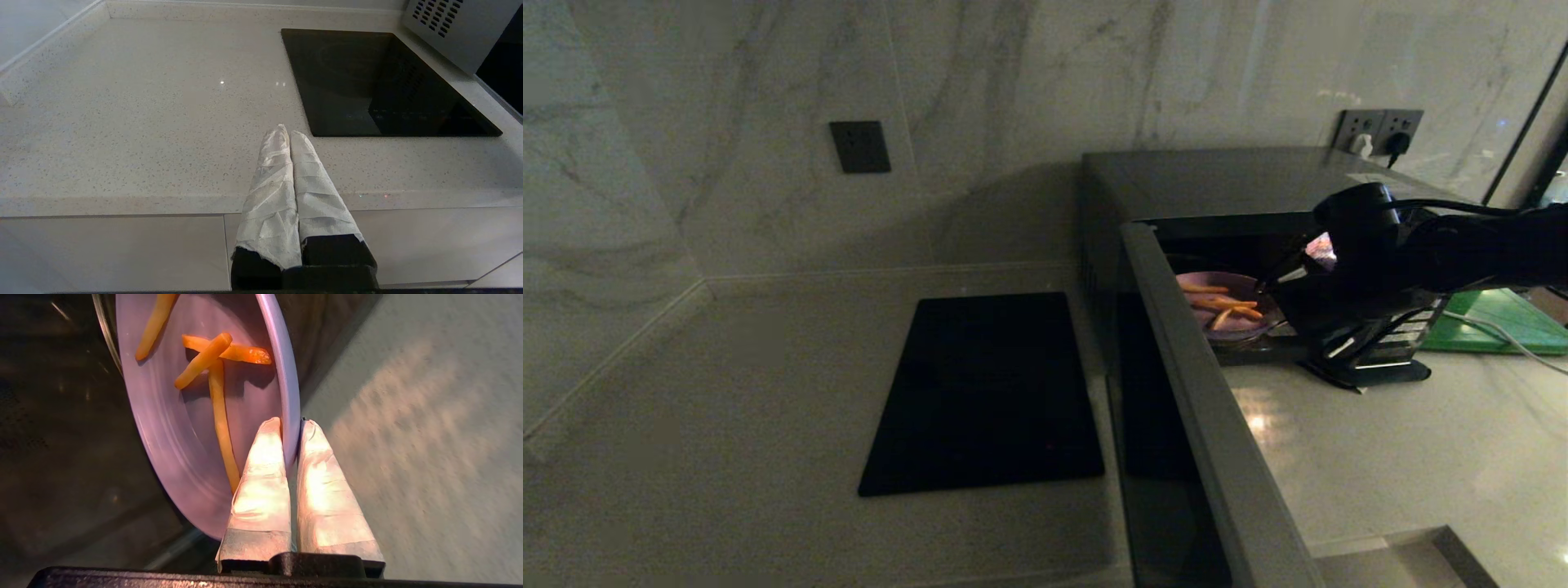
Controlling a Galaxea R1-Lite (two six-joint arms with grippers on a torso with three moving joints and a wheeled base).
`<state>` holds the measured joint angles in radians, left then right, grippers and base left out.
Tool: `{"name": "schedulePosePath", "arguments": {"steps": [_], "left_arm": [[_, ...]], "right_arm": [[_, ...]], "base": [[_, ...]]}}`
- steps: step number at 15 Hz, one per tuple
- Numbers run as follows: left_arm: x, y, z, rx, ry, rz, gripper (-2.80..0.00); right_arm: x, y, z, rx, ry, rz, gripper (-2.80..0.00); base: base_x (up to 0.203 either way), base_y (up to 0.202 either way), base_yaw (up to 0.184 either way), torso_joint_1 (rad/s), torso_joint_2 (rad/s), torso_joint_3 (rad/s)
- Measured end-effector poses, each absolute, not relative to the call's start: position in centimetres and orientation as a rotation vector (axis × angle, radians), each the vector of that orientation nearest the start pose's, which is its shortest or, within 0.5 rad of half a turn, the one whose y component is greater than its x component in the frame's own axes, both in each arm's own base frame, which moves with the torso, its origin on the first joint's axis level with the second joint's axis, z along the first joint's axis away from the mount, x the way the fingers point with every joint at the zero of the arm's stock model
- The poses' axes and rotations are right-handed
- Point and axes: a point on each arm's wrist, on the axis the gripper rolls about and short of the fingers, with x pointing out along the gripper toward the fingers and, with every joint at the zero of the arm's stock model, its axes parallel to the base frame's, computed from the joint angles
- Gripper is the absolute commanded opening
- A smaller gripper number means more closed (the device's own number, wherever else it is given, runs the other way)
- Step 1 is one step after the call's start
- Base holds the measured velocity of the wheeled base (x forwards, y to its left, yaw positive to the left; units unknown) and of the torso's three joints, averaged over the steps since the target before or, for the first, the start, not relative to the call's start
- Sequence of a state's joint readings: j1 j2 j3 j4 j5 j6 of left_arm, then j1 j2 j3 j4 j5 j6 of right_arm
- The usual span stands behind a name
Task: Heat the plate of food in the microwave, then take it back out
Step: Put the plate in the microwave oven
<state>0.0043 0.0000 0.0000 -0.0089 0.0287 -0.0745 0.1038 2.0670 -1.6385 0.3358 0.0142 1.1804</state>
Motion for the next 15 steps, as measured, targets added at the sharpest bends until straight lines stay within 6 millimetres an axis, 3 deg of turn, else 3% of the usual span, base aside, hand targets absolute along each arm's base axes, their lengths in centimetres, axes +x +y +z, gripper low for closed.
{"name": "schedulePosePath", "arguments": {"steps": [8, 15], "left_arm": [[-2.3, 0.1, 7.6, -0.075, -0.01, 0.032, -2.8], [-2.3, 0.1, 7.6, -0.075, -0.01, 0.032, -2.8]], "right_arm": [[43.0, 2.5, 18.5, 1.129, 0.687, -0.304, -2.8], [44.4, 2.4, 18.0, 1.141, 0.685, -0.276, -2.8]], "base": [[0.0, 0.0, 0.0, 0.0, 0.0, 0.0], [0.0, 0.0, 0.0, 0.0, 0.0, 0.0]]}}
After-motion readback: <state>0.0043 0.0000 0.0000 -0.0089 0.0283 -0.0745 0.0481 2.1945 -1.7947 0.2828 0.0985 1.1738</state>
